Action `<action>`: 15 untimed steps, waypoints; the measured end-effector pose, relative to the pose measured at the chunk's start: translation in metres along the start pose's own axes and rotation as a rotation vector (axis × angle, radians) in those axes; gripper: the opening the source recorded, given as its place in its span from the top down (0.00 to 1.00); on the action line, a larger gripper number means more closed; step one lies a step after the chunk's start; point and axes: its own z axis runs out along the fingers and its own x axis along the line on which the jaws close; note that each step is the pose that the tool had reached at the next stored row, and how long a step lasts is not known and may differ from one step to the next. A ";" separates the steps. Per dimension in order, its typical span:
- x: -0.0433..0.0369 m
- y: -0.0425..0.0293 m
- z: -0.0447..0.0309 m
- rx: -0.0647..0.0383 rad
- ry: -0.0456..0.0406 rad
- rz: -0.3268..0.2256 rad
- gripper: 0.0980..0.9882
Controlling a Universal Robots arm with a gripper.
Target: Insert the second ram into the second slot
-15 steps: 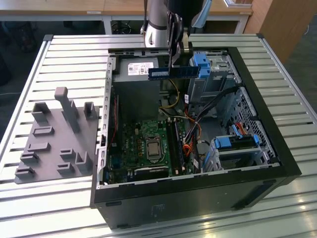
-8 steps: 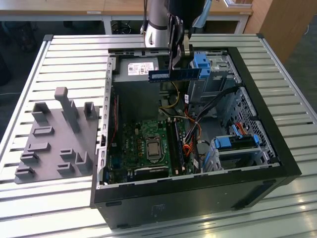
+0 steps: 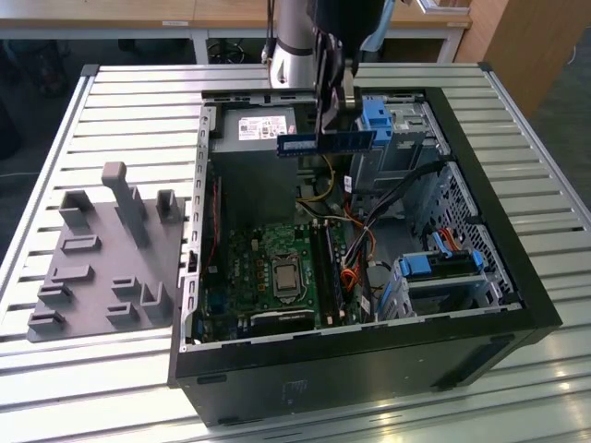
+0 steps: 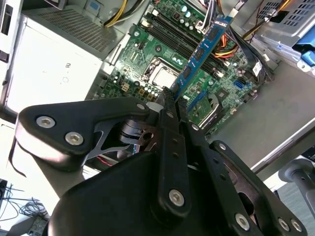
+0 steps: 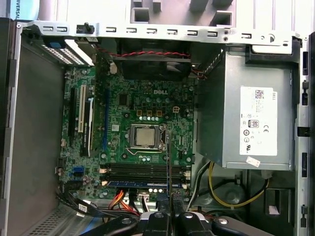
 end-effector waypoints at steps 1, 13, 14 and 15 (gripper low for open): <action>0.0006 0.0000 0.0000 0.000 0.0001 0.000 0.96; 0.0084 0.0002 0.0000 0.000 0.0003 0.000 0.96; 0.0091 0.0002 0.0001 0.000 0.0002 0.000 0.96; 0.0098 0.0003 0.0001 0.000 0.0002 0.000 0.96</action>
